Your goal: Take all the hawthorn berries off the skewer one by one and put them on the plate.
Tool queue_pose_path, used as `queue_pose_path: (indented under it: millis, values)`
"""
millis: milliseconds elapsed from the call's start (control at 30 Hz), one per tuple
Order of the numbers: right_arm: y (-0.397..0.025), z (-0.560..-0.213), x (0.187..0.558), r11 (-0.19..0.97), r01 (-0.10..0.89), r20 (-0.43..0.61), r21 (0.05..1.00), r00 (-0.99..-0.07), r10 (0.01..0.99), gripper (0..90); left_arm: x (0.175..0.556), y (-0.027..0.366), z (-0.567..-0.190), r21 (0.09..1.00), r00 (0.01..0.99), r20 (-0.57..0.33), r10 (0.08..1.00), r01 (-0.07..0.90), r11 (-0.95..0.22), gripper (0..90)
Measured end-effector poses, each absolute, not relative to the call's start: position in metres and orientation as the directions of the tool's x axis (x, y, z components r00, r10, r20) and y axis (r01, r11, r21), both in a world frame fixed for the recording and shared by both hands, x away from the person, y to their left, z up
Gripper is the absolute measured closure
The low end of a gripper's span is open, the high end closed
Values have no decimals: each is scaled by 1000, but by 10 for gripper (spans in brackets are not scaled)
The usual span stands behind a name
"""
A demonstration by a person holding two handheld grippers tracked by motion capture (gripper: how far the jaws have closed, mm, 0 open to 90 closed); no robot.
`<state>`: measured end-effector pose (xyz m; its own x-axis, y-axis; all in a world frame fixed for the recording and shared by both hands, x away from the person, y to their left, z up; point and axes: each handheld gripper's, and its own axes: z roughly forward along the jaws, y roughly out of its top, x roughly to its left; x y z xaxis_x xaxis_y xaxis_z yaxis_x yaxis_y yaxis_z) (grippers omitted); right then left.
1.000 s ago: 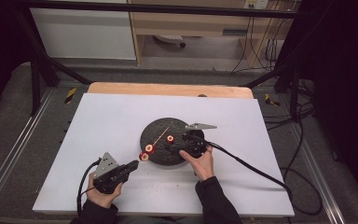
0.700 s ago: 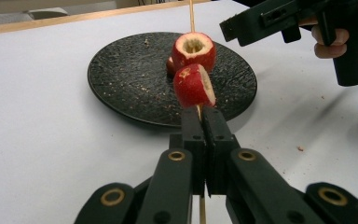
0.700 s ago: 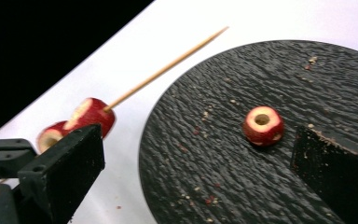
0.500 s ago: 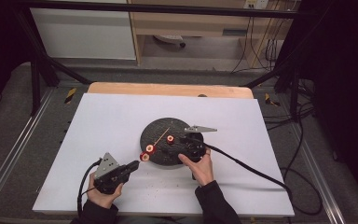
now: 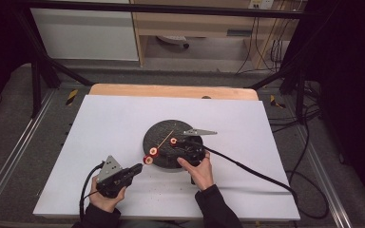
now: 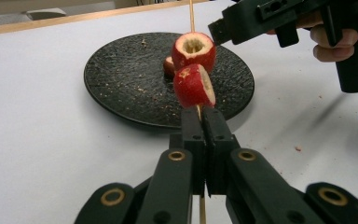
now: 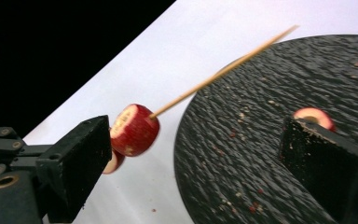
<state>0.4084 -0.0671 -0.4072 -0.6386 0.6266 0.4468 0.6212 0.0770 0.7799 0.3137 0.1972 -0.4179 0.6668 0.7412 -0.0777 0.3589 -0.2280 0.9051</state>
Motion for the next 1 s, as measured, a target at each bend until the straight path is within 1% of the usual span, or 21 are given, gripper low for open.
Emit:
queue_pose_path:
  millis: [100,233,600,1000]
  values:
    - [-62,-406,408,75,621,454,780,-645,615,129,313,197,-418,906,667,-79,741,359,-226,885]
    - [-54,-404,408,75,616,458,784,-656,601,185,313,197,-417,906,669,-76,739,356,-229,885]
    - [-47,-408,409,43,661,529,749,-636,562,416,313,195,-417,907,671,-79,737,355,-227,885]
    - [-45,-411,409,44,696,579,717,-629,519,574,313,194,-418,906,673,-79,736,356,-228,885]
